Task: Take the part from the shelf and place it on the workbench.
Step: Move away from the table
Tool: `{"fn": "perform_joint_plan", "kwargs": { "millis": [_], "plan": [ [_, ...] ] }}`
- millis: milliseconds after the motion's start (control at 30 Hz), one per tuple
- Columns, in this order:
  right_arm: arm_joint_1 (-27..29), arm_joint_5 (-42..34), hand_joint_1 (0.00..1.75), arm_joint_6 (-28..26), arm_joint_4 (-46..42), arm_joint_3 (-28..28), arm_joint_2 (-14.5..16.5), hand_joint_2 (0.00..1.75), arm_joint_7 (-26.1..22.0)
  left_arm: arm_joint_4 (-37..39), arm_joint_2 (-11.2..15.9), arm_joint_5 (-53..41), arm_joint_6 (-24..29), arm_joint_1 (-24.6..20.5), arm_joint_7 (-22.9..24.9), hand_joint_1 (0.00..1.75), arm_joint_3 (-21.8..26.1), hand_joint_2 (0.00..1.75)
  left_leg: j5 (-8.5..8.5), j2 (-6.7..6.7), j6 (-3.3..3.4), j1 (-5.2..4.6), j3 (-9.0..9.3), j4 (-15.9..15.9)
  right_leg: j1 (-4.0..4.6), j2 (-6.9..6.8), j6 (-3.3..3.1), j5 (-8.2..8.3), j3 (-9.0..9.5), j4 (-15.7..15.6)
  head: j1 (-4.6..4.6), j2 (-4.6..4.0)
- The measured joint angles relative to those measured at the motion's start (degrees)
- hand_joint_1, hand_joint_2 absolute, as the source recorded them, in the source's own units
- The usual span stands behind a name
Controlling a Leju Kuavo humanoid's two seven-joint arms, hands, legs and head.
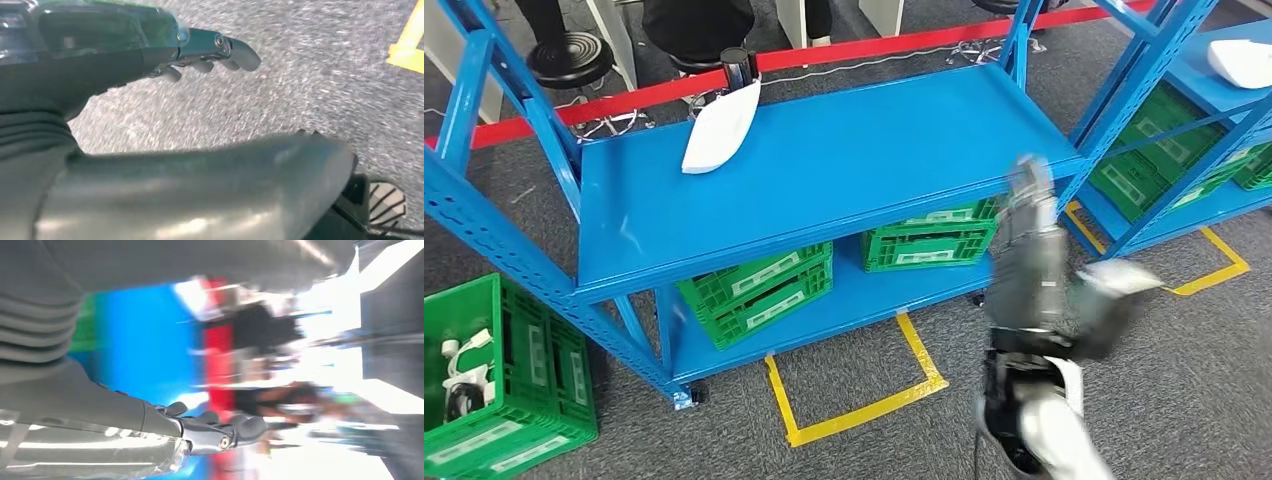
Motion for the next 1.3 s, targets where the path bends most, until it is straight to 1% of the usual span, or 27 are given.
{"fn": "perform_joint_plan", "kwargs": {
  "millis": [33, 100, 167, 233, 300, 433, 500, 567, 733, 867, 1067, 1200, 1300],
  "plan": [
    [-0.04, -2.53, 0.00, 0.80, 7.00, -0.09, -0.02, 1.75, -1.74, 0.00, -0.26, 0.12, 0.18, 0.05, 0.53, 0.00, 0.38, 1.75, -0.01, -0.19, -0.08, 0.01, -0.16, 0.02, 0.20, -0.22, -0.19, 0.27, 0.97, -2.03, -0.02, 0.00],
    [-0.09, -5.49, 0.00, 2.97, 21.48, -0.34, -0.04, 1.75, -3.40, 0.01, -0.63, 0.09, 0.38, 0.44, 1.42, 0.00, 1.03, 1.75, 0.05, -0.90, -0.08, 0.14, -0.24, -0.06, 0.54, -0.87, -0.18, 0.16, 1.44, -2.85, -0.08, 0.00],
    [0.27, -7.10, 0.00, 4.83, 34.49, -0.49, -0.05, 1.75, -1.81, 0.02, -0.84, -0.02, 0.45, 1.01, 2.08, 0.00, 1.55, 1.75, 0.08, -1.66, -0.07, 0.23, 0.00, -0.28, 0.61, -1.40, -0.19, -0.08, 1.72, -2.94, -0.11, 0.00],
    [1.13, -6.97, 0.00, 6.09, 45.07, -0.47, 0.01, 1.75, 2.06, 0.04, -0.93, 0.10, 0.57, 1.39, 2.75, 0.00, 2.03, 1.75, 0.07, -2.13, -0.23, 0.23, 0.30, -0.55, 0.65, -1.73, -0.46, -0.37, 1.92, -2.93, -0.24, 0.00],
    [2.51, -6.31, 0.00, 7.53, 53.72, -0.35, 0.28, 1.75, 8.01, 0.10, -0.90, 0.95, 0.77, 1.66, 3.77, 0.00, 2.57, 1.75, 0.01, -2.35, -0.33, 0.22, 0.54, -0.82, 0.65, -1.87, -0.61, -0.60, 2.08, -2.91, -0.35, 0.00],
    [5.74, -7.03, 0.00, 9.59, 67.06, -0.22, 1.44, 1.75, 20.84, 0.30, -0.81, 4.00, 0.70, 2.54, 5.60, 0.00, 4.38, 1.75, -0.23, -2.23, -0.71, 0.22, 1.03, -1.14, 0.66, -1.79, -0.85, -0.94, 2.41, -2.89, -0.45, 0.00],
    [6.64, -7.48, 0.00, 9.86, 72.45, -0.18, 2.12, 1.75, 24.43, 0.42, -0.81, 4.98, 0.52, 2.85, 6.01, 0.00, 5.29, 1.75, -0.31, -2.03, -0.84, 0.20, 1.16, -1.19, 0.66, -1.66, -0.90, -0.98, 2.48, -2.88, -0.45, 0.00],
    [7.01, -7.59, 0.00, 9.87, 76.12, -0.13, 2.56, 1.75, 25.37, 0.49, -0.82, 5.31, 0.38, 2.90, 6.10, 0.00, 6.03, 1.75, -0.34, -1.87, -0.88, 0.15, 1.25, -1.22, 0.62, -1.53, -0.90, -0.99, 2.51, -2.88, -0.49, 0.00],
    [6.77, -7.30, 0.00, 9.91, 82.41, -0.07, 2.87, 1.75, 24.18, 0.52, -0.93, 5.06, 0.32, 2.74, 5.79, 0.00, 7.29, 1.75, -0.36, -1.63, -0.91, 0.01, 1.49, -1.25, 0.45, -1.40, -0.87, -0.98, 2.74, -2.89, -0.39, 0.00],
    [6.53, -6.54, 0.00, 10.42, 85.56, -0.02, 3.28, 1.75, 23.33, 0.52, -1.13, 4.87, 0.31, 2.48, 5.76, 0.00, 7.97, 1.75, -0.37, -1.38, -0.89, -0.12, 1.70, -1.26, 0.26, -1.23, -0.83, -0.95, 2.90, -2.90, -0.44, 0.00],
    [6.41, -6.20, 0.00, 10.62, 88.02, 0.02, 3.74, 1.75, 22.73, 0.50, -1.21, 3.95, 0.07, 2.19, 5.86, 0.00, 8.53, 1.75, -0.40, -1.24, -0.84, -0.21, 1.82, -1.25, 0.17, -1.13, -0.79, -0.93, 2.99, -2.90, -0.44, 0.00],
    [6.30, -5.02, 0.00, 10.65, 88.98, 0.21, 4.13, 1.75, 21.67, 0.50, -1.19, 1.26, -0.59, 1.95, 8.22, 0.00, 8.75, 1.75, -0.42, -1.20, -0.83, -0.27, 1.85, -1.25, 0.15, -1.13, -0.79, -0.93, 3.01, -2.91, -0.45, 0.00],
    [6.18, -2.53, 0.00, 10.16, 89.53, 0.80, 4.45, 1.75, 22.31, 0.48, -1.20, -0.34, 0.12, 1.72, 10.68, 0.00, 8.78, 1.75, -0.43, -1.16, -0.81, -0.33, 1.87, -1.26, 0.14, -1.11, -0.79, -0.94, 3.04, -2.90, -0.46, 0.00]
  ]
}}
